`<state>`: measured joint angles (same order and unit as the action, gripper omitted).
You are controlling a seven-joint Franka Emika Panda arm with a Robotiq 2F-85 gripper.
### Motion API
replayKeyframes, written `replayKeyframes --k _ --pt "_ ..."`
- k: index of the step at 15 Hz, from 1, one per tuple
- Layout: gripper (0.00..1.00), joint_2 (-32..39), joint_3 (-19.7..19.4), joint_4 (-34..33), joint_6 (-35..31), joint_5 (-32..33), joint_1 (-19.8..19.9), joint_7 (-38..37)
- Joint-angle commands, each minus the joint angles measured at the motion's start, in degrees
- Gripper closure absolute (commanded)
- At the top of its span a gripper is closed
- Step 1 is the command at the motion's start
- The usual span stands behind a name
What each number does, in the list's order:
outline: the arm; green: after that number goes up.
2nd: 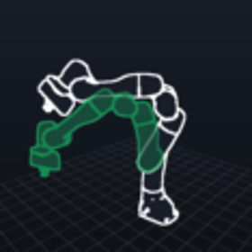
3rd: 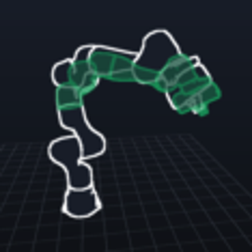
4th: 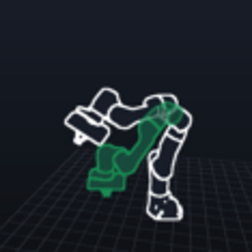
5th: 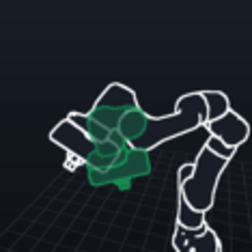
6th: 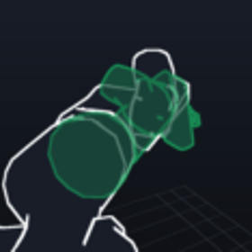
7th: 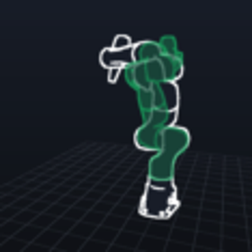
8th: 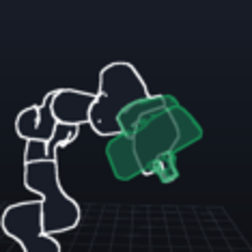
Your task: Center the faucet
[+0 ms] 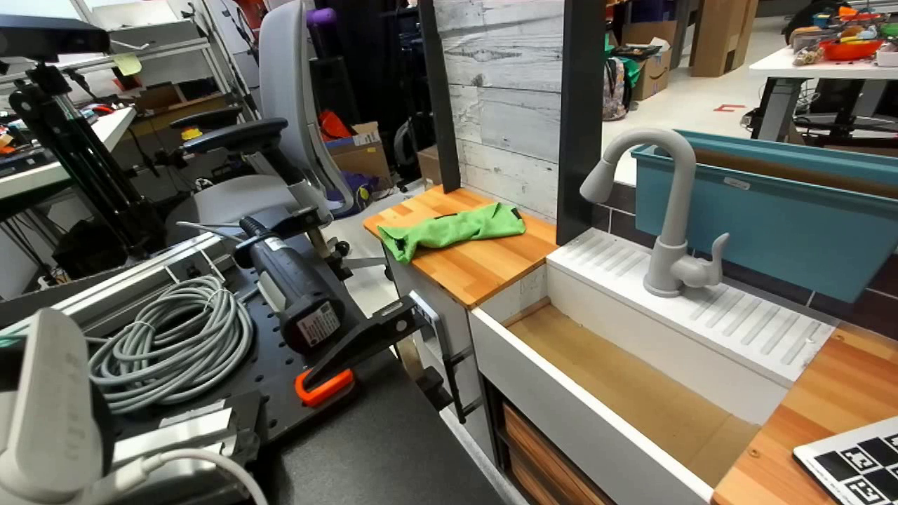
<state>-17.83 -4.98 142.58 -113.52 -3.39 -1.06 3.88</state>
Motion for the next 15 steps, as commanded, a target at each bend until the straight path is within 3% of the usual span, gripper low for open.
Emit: replayKeyframes --k 1,5,15 --pt "0.00 3.5 0.2 -1.8 -2.5 -4.0 1.3 -3.3" --pt "0.00 12.2 -1.0 -7.2 -10.6 -12.7 2.1 -6.9" --pt "0.00 42.3 -0.3 -31.5 -21.5 -30.5 7.4 -17.5"
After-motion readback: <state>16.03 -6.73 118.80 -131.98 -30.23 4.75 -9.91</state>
